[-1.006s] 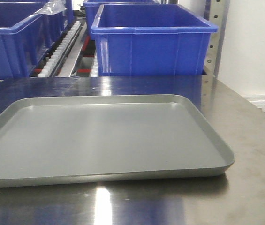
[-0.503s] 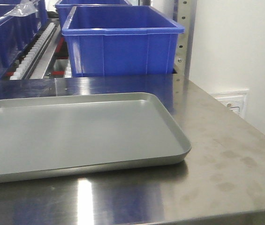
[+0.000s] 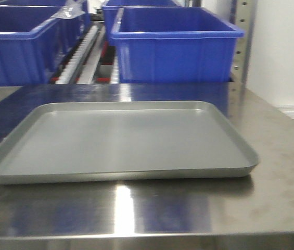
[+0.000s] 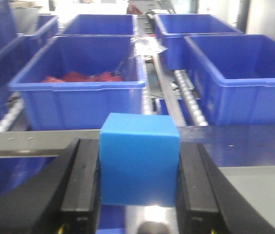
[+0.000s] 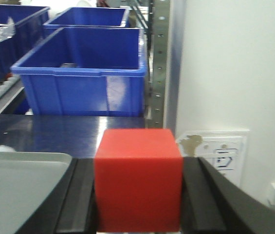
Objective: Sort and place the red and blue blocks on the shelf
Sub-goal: 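Drive the base backward and turn away from the counter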
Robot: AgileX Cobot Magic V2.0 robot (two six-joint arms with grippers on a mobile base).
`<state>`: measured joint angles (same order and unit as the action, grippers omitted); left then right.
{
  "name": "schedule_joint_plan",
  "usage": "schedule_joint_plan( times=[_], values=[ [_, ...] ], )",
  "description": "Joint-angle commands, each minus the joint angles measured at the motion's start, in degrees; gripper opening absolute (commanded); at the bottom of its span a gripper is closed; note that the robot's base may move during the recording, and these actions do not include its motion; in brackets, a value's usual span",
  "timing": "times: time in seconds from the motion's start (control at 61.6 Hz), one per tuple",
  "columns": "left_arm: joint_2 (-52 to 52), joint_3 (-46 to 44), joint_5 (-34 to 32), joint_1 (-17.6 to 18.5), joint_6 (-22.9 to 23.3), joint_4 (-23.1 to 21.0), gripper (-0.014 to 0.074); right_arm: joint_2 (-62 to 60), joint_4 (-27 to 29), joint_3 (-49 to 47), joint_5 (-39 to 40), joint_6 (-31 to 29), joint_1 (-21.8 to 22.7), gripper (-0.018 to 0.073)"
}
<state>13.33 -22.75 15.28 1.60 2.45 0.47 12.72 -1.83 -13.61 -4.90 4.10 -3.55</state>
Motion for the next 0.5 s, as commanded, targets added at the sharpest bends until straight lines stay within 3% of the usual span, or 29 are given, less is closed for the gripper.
schedule_joint_plan(
  times=[0.0, 0.487],
  values=[
    [0.4, -1.6, -5.4, 0.0, 0.4, -0.5, 0.0132, 0.4, 0.0, -1.6, 5.4, -0.3, 0.3, 0.0077],
    [0.4, -1.6, -5.4, 0.0, 0.4, -0.5, 0.0132, 0.4, 0.0, -1.6, 5.4, -0.3, 0.3, 0.0077]
  ],
)
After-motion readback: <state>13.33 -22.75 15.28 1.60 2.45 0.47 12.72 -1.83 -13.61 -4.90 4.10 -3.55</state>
